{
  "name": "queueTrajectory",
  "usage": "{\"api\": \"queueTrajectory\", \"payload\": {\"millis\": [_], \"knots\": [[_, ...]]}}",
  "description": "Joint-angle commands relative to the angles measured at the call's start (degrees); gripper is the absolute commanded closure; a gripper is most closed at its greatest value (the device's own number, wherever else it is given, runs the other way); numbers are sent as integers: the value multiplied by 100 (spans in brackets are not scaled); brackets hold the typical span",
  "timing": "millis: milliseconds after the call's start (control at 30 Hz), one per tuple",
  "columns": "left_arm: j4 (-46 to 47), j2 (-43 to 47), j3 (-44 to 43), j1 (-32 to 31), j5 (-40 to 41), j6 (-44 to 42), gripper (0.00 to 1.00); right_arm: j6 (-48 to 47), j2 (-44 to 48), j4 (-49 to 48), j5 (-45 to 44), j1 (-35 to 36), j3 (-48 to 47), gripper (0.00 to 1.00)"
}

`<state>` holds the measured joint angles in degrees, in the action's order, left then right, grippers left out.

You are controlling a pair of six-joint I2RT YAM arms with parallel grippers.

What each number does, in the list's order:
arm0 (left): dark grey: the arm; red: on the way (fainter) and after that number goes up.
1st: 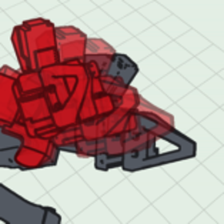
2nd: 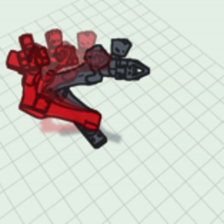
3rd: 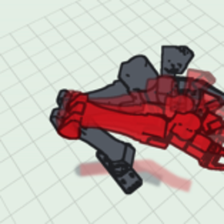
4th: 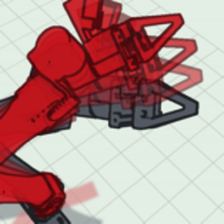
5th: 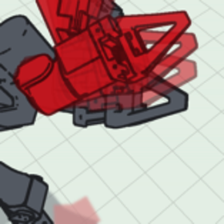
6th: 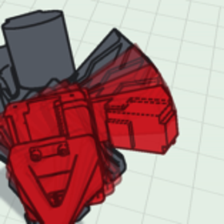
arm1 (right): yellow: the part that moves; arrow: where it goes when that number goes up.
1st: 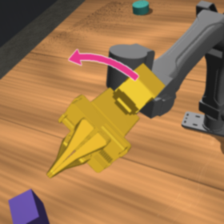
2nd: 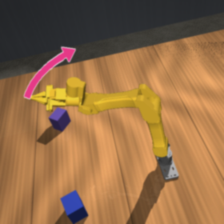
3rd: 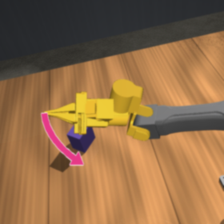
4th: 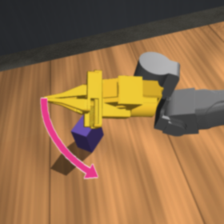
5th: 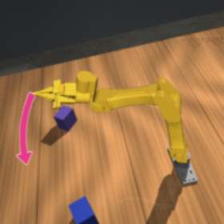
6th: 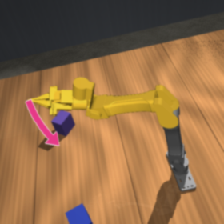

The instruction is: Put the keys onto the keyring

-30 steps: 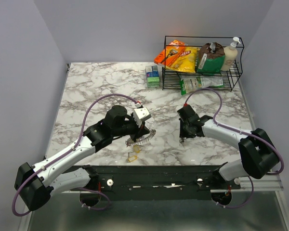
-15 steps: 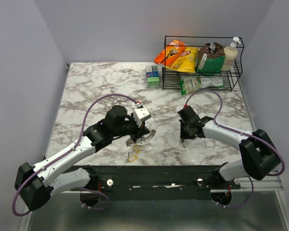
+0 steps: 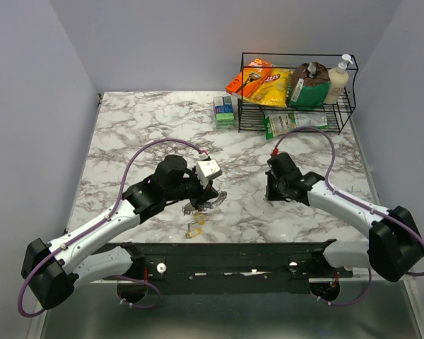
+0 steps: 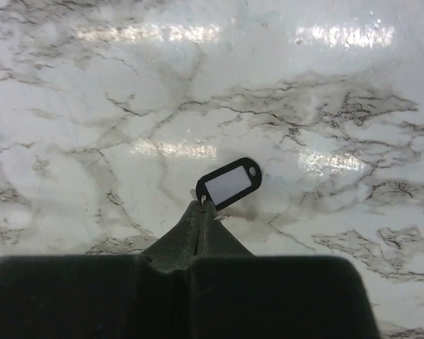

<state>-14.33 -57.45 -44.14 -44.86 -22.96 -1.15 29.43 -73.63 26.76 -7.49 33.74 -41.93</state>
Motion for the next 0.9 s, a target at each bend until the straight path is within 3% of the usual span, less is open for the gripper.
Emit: {"api": "queueTrajectory", "payload": {"millis": [0,533,867], "knots": [[-114,129,-191,-31,-15,-245,100,-648,340,83,518,-16,-376,100],[-141,94,-139,-31,-24,-413,100,-1906,1228,-452,3814,80,-1273,100],[-141,67,-165,-31,2,-413,100,-1810,692,-655,4150,905,-1722,100]]}}
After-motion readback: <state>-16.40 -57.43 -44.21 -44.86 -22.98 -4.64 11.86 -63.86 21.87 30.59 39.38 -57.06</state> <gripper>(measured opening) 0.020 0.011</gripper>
